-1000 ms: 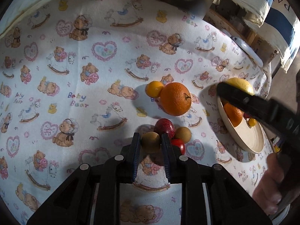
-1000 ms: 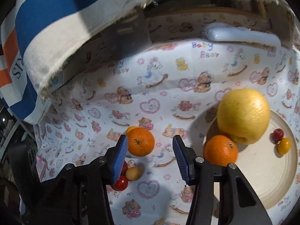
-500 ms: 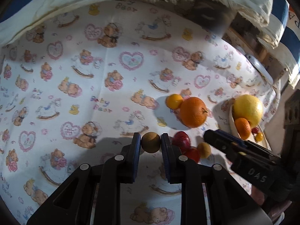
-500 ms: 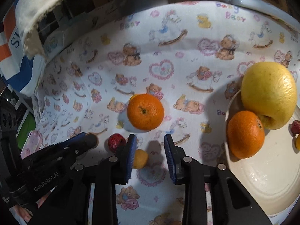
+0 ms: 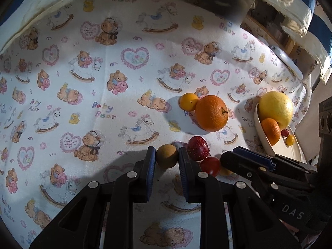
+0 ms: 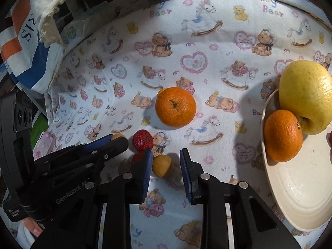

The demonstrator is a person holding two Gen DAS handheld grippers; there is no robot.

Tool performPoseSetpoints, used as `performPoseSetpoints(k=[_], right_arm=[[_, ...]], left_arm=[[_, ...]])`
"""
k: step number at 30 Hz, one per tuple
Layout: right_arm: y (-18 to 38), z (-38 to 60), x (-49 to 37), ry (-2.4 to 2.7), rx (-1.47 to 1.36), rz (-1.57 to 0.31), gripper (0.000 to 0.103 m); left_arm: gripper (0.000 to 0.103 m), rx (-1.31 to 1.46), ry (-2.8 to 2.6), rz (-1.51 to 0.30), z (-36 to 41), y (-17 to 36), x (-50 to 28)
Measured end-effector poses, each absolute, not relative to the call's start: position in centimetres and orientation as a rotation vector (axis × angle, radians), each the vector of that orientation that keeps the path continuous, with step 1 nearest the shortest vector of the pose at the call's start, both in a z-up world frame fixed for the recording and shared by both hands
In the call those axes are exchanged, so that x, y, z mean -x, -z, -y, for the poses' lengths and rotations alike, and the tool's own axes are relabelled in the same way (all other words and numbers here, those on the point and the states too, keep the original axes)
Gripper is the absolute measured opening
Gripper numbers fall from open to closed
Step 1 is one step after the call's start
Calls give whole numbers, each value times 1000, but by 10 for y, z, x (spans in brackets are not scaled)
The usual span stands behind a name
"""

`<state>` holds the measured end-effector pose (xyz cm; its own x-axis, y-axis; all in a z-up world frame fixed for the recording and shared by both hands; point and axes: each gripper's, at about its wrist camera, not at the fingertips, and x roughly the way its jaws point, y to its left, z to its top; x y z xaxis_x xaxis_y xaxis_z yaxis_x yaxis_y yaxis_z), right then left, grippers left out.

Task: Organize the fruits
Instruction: 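Grasp a small brown fruit with the left gripper while the right grasps another, then lift both small brown fruits and carry them over the cream plate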

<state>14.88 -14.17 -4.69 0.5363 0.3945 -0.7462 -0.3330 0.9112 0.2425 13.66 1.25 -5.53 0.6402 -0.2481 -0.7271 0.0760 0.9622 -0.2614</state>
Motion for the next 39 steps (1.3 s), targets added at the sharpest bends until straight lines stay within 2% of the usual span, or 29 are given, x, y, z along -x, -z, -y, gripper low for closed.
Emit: performPoseSetpoints(k=[2, 11, 21, 31, 39], right_arm=[[47, 139, -148, -448, -65, -916, 25], [50, 138, -148, -471, -58, -927, 24], [40, 149, -146, -275, 11, -780, 24], [53, 139, -154, -245, 99, -850, 25], [52, 151, -154, -263, 4, -833, 24]], left_arm=[[21, 229, 189, -859, -14, 55, -137], [21, 245, 155, -856, -16, 54, -135], [21, 259, 111, -825, -23, 46, -131], [21, 236, 113, -850, -22, 48, -134], [21, 221, 122, -819, -17, 46, -131]])
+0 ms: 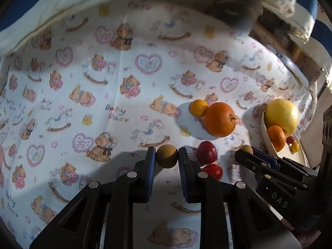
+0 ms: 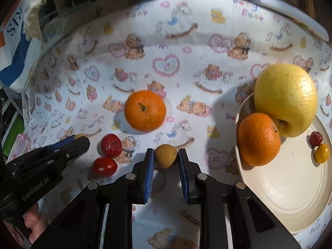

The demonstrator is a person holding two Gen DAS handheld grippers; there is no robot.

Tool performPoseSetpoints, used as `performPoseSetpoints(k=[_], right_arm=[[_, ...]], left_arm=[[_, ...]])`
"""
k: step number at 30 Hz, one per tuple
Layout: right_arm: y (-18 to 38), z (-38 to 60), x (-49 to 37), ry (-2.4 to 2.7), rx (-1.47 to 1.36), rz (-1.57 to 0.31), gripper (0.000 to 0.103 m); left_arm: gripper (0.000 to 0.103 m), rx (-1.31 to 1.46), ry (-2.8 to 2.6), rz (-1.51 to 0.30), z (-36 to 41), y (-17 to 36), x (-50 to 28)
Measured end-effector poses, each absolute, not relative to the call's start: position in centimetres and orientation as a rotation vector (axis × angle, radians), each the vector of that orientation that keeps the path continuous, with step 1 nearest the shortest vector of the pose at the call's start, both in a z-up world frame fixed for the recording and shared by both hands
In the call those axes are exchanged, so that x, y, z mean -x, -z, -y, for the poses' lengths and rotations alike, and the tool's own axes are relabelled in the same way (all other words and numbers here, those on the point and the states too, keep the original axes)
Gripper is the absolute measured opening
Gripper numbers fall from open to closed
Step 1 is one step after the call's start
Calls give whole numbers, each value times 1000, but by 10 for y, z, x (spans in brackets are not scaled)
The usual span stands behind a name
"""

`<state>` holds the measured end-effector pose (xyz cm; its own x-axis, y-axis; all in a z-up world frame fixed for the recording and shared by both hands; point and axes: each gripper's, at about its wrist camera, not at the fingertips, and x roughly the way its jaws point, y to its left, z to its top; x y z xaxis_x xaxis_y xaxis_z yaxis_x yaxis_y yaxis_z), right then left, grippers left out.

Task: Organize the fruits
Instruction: 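Lift both small brown fruits and carry them over the cream plate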

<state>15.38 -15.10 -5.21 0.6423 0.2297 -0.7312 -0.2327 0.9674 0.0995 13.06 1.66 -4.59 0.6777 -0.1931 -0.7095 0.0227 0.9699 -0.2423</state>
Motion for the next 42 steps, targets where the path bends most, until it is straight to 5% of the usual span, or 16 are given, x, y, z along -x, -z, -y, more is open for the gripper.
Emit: performPoseSetpoints(k=[21, 36, 42], right_arm=[[-32, 183, -78, -200, 56, -400, 24], [-54, 297, -32, -68, -34, -299, 24], [-59, 310, -36, -65, -51, -347, 24]], left_arm=[[21, 25, 168, -312, 13, -15, -59], [21, -37, 287, -287, 56, -41, -24], [21, -68, 352, -417, 102, -43, -49]])
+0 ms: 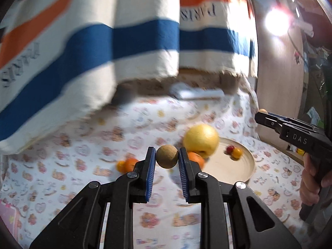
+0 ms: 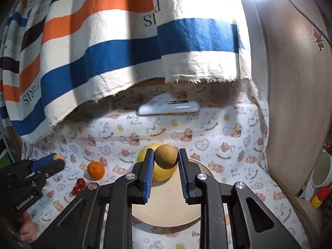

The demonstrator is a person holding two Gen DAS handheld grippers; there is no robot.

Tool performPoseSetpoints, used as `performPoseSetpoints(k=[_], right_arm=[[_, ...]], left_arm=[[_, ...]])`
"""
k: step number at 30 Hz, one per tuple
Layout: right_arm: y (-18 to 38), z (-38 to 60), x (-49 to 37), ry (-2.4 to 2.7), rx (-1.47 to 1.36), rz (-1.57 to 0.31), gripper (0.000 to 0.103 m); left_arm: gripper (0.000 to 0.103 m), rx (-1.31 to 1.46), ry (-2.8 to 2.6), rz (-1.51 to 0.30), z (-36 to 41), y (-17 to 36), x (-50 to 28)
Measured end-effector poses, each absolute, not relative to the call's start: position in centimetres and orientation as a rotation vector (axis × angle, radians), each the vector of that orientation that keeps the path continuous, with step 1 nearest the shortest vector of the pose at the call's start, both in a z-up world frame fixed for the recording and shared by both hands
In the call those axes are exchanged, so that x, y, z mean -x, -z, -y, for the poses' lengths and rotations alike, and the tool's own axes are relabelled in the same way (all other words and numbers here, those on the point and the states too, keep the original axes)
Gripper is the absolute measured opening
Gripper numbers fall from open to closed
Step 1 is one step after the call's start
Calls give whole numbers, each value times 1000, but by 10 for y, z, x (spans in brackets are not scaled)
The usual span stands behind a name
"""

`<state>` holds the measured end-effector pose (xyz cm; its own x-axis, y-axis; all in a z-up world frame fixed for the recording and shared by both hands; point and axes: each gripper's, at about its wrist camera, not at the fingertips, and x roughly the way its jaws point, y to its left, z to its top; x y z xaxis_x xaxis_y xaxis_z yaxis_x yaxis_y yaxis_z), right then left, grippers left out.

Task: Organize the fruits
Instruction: 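Lift both small brown fruits and carry them over the cream plate, then open the left gripper over the plate while the right gripper releases its brown fruit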

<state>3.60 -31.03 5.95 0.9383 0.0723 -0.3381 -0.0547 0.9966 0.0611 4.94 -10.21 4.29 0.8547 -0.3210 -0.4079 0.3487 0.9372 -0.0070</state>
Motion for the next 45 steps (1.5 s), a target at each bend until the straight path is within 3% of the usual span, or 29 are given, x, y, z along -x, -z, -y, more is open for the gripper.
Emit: performPoseSetpoints(k=[9, 19, 45], right_arm=[[-31, 334, -76, 60, -50, -578, 24], [-8, 359, -102, 99, -103, -761, 24], [14, 367, -117, 104, -116, -850, 24]], left_arm=[[21, -78, 373, -554, 168, -20, -85], [21, -72, 413, -642, 179, 7, -105], [22, -98, 442, -708, 181, 21, -112]])
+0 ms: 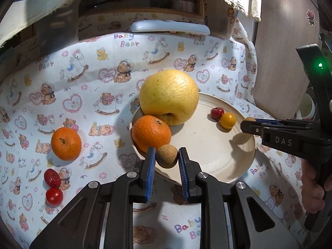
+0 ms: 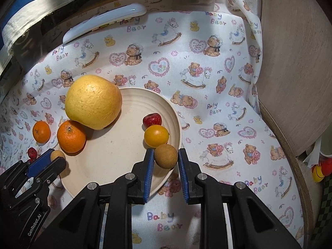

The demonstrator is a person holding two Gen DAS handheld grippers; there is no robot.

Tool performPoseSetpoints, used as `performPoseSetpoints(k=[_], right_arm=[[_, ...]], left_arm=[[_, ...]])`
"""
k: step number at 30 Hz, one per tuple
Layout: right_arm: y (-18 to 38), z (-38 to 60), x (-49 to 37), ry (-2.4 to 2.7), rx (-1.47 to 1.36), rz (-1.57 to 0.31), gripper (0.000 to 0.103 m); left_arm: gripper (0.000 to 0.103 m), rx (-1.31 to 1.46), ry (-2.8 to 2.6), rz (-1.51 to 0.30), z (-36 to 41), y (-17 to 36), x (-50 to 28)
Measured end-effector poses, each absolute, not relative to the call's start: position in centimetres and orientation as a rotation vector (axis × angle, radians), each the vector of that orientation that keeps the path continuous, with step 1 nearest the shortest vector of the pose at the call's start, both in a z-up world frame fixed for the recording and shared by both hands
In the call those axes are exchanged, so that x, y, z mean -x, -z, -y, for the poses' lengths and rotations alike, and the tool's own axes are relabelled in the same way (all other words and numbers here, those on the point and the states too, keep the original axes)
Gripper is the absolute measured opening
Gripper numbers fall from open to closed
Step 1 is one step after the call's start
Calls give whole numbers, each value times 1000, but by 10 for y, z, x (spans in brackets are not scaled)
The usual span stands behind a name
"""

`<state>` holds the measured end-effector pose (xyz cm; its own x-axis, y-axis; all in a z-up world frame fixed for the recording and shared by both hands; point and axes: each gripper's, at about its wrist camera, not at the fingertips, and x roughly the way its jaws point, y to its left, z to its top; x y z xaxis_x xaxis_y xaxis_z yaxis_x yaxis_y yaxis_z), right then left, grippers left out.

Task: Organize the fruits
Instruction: 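Open the left gripper over the plate while the right gripper releases its brown fruit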

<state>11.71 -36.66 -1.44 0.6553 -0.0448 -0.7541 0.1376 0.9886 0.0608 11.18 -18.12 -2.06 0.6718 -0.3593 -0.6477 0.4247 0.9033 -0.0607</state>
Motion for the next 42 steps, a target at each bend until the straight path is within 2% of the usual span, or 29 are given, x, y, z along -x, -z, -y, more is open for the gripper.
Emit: performPoseSetpoints(k=[17, 18, 20, 21, 22, 23, 25, 27, 28, 29, 33, 35, 42], right_arm=[[22, 367, -124, 101, -121, -895, 24], [22, 368, -124, 101, -122, -895, 24], [22, 368, -124, 101, -123, -895, 24], [22, 368, -124, 101, -124, -894, 24], [22, 368, -123, 101, -128, -892, 24], [21, 368, -122, 101, -132, -888, 24], [18, 368, -121, 95, -140, -870, 28], [11, 368, -117, 81, -151, -836, 36], [7, 368, -114, 73, -158, -815, 49], [2, 368, -109, 67, -165, -786, 58], [-15, 364, -96, 49, -156, -694, 59], [-23, 361, -90, 31, -150, -654, 61], [-47, 345, -65, 3, -114, -496, 78]], left_arm=[[22, -114, 427, -727, 182, 24, -114], [24, -116, 427, -726, 182, 23, -114], [39, -124, 423, -720, 183, 23, -112], [55, -125, 417, -715, 183, 23, -112], [60, -123, 415, -707, 183, 22, -111], [59, -120, 412, -693, 182, 20, -110], [59, -119, 408, -672, 180, 16, -107], [59, -99, 401, -648, 176, 13, -105], [59, -83, 396, -632, 173, 10, -104], [59, -70, 386, -606, 170, 5, -101], [74, -32, 358, -498, 158, -11, -90], [77, -5, 355, -474, 152, -16, -87], [94, 37, 324, -422, 136, -31, -85]])
